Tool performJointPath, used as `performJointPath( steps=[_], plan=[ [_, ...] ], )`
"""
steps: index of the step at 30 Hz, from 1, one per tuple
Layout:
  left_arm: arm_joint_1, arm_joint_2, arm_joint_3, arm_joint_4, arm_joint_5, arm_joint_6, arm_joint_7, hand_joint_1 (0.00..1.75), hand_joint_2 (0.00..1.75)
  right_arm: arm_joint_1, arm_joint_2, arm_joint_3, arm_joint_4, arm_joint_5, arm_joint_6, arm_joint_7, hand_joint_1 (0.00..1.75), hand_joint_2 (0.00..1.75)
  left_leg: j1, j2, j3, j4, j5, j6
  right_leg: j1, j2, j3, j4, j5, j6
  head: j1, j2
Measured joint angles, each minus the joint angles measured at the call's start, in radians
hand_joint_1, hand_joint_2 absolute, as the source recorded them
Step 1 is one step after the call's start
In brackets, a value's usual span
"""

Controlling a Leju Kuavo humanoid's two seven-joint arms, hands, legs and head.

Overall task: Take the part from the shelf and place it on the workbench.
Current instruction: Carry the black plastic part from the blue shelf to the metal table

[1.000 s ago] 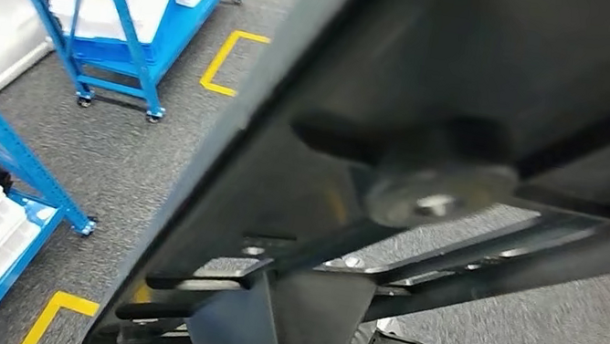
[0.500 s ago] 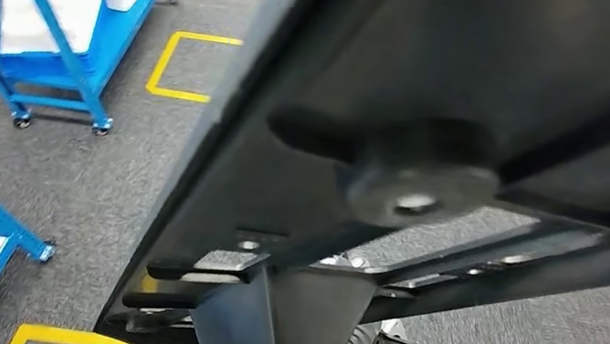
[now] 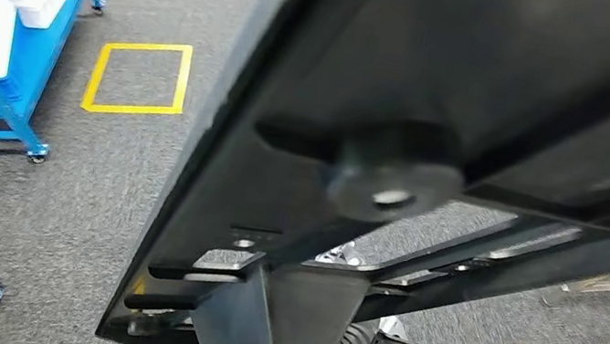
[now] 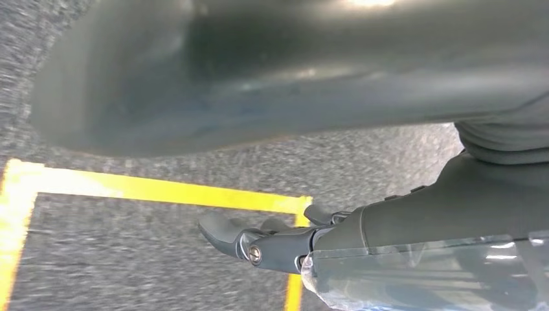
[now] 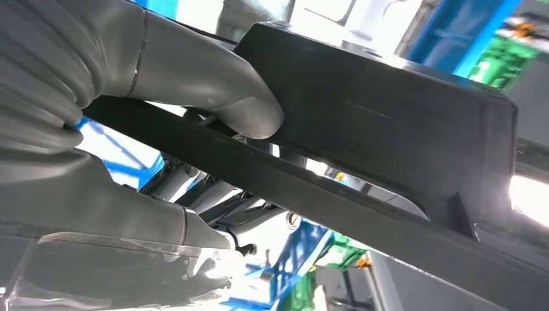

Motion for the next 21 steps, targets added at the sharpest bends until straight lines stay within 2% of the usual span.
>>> performJointPath(
  steps=[1, 3, 4, 5, 7, 8, 9, 10, 11, 12, 14, 15, 16, 18, 20, 21],
  plan=[
    [0.000, -0.001, 0.001, 0.000, 0.002, 0.000, -0.004, 0.00, 0.00, -0.004, -0.001, 0.000, 0.002, 0.004, -0.004, 0.000, 1.75, 1.75, -0.002, -0.005, 0.003, -0.008, -0.004, 0.004, -0.001, 0.010, -0.004, 0.000, 0.003, 0.007, 0.000, 0.000],
    [-0.003, -0.004, 0.003, 0.000, 0.004, -0.001, -0.010, 0.00, 0.00, -0.008, -0.003, 0.001, 0.006, 0.009, -0.011, 0.000, 1.75, 1.75, -0.002, 0.013, 0.005, -0.015, 0.002, 0.016, -0.004, 0.023, -0.010, -0.002, 0.007, 0.021, 0.000, 0.000],
    [-0.005, -0.005, 0.003, 0.000, 0.005, -0.002, -0.015, 0.00, 0.00, -0.010, -0.005, 0.001, 0.008, 0.009, -0.013, 0.000, 1.75, 1.75, -0.001, 0.023, 0.006, -0.018, 0.005, 0.023, -0.003, 0.010, -0.016, 0.008, 0.000, 0.026, 0.000, 0.000],
    [-0.006, -0.007, 0.003, 0.000, 0.007, -0.005, -0.020, 0.00, 0.00, -0.013, -0.006, 0.001, 0.010, 0.010, -0.015, 0.000, 1.75, 1.75, 0.000, 0.035, 0.007, -0.023, 0.009, 0.030, -0.001, -0.013, -0.030, 0.037, -0.018, 0.030, 0.000, 0.000],
    [-0.004, -0.008, 0.005, 0.000, 0.012, -0.011, -0.032, 0.00, 0.00, -0.019, -0.008, 0.001, 0.020, 0.014, -0.021, 0.000, 1.75, 1.75, -0.003, 0.060, 0.008, -0.025, 0.010, 0.038, -0.001, -0.070, -0.086, 0.152, -0.078, 0.035, 0.000, 0.000],
    [-0.002, -0.008, 0.007, 0.000, 0.013, -0.014, -0.036, 0.00, 0.00, -0.020, -0.009, 0.001, 0.027, 0.020, -0.027, 0.000, 1.75, 1.75, -0.006, 0.074, 0.008, -0.025, 0.009, 0.040, -0.003, -0.085, -0.119, 0.219, -0.105, 0.038, 0.000, 0.000],
    [-0.001, -0.009, 0.008, 0.000, 0.014, -0.017, -0.038, 0.00, 0.00, -0.020, -0.010, 0.001, 0.036, 0.027, -0.034, 0.000, 1.75, 1.75, -0.008, 0.087, 0.007, -0.025, 0.008, 0.041, -0.004, -0.092, -0.142, 0.267, -0.119, 0.040, 0.000, 0.000],
    [-0.001, -0.009, 0.009, 0.000, 0.013, -0.018, -0.039, 0.00, 0.00, -0.020, -0.012, 0.002, 0.045, 0.035, -0.043, 0.000, 1.75, 1.75, -0.010, 0.100, 0.007, -0.025, 0.007, 0.042, -0.005, -0.096, -0.149, 0.280, -0.115, 0.041, 0.000, 0.000],
    [-0.002, -0.009, 0.009, 0.000, 0.012, -0.019, -0.038, 0.00, 0.00, -0.021, -0.014, 0.002, 0.053, 0.041, -0.050, 0.000, 1.75, 1.75, -0.011, 0.111, 0.008, -0.025, 0.006, 0.041, -0.006, -0.101, -0.133, 0.251, -0.093, 0.040, 0.000, 0.000],
    [-0.003, -0.010, 0.010, 0.000, 0.010, -0.020, -0.037, 0.00, 0.00, -0.021, -0.015, 0.002, 0.061, 0.046, -0.056, 0.000, 1.75, 1.75, -0.012, 0.121, 0.011, -0.024, 0.004, 0.040, -0.005, -0.112, -0.097, 0.186, -0.060, 0.036, 0.000, 0.000],
    [-0.004, -0.014, 0.010, 0.000, 0.007, -0.026, -0.038, 0.00, 0.00, -0.027, -0.016, 0.003, 0.075, 0.053, -0.065, 0.000, 1.75, 1.75, -0.015, 0.138, 0.016, -0.024, -0.001, 0.033, 0.003, -0.152, -0.022, 0.046, -0.014, 0.024, 0.000, 0.000],
    [-0.005, -0.015, 0.010, 0.000, 0.006, -0.030, -0.039, 0.00, 0.00, -0.031, -0.016, 0.004, 0.083, 0.056, -0.067, 0.000, 1.75, 1.75, -0.017, 0.145, 0.018, -0.023, -0.003, 0.029, 0.008, -0.165, -0.002, 0.007, -0.006, 0.019, 0.000, 0.000],
    [-0.005, -0.016, 0.010, 0.000, 0.006, -0.033, -0.040, 0.00, 0.00, -0.035, -0.016, 0.004, 0.090, 0.058, -0.067, 0.000, 1.75, 1.75, -0.019, 0.153, 0.019, -0.023, -0.005, 0.024, 0.013, -0.169, 0.003, -0.006, -0.007, 0.014, 0.000, 0.000],
    [-0.007, -0.019, 0.010, 0.000, 0.006, -0.035, -0.046, 0.00, 0.00, -0.039, -0.016, 0.005, 0.104, 0.059, -0.067, 0.000, 1.75, 1.75, -0.019, 0.165, 0.023, -0.024, -0.009, 0.014, 0.014, -0.148, 0.003, -0.011, -0.002, 0.005, 0.000, 0.000],
    [-0.008, -0.022, 0.010, 0.000, 0.008, -0.037, -0.055, 0.00, 0.00, -0.045, -0.016, 0.007, 0.115, 0.060, -0.067, 0.000, 1.75, 1.75, -0.015, 0.135, 0.016, 0.005, -0.035, 0.005, 0.008, -0.129, 0.006, -0.020, 0.004, -0.007, 0.000, 0.000],
    [-0.008, -0.023, 0.010, 0.000, 0.008, -0.037, -0.059, 0.00, 0.00, -0.050, -0.016, 0.008, 0.121, 0.060, -0.067, 0.000, 1.75, 1.75, -0.013, 0.110, -0.003, 0.050, -0.063, 0.001, 0.005, -0.119, 0.008, -0.024, 0.006, -0.012, 0.000, 0.000]
  ],
)
